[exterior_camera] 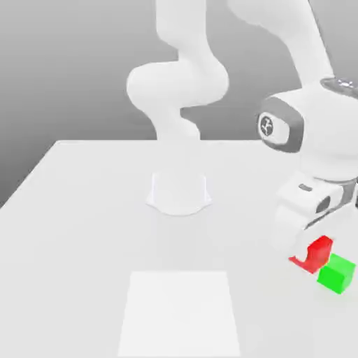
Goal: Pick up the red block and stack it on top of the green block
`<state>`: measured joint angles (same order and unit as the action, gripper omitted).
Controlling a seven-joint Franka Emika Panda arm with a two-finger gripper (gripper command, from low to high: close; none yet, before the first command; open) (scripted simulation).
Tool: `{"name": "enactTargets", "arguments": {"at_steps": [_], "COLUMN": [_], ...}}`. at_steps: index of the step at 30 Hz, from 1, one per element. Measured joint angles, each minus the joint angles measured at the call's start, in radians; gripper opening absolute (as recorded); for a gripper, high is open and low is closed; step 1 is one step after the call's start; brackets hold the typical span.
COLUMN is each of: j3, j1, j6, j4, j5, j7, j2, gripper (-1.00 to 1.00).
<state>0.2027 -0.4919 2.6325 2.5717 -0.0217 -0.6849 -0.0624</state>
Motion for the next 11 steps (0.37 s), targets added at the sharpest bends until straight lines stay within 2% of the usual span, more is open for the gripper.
{"name": "enactTargets", "arguments": {"at_steps": [3,7,8,11], "j3": [0.029,-0.007,-0.014,-0.014], "j1": [-0.06,-0.088,-0.093,-0.093], "j6": [0.008,0.127,0.145,0.145], "j4": [-0.016,-0.025,-0.026,-0.026], "j5": [-0.017,-0.092,-0.104,-0.104], "j7": [-0.032,-0.09,-0.098,-0.098], "j2": [-0.024,-0.157,-0.177,-0.177], "gripper": [-1.0,-1.0,1.0,1.0]}}
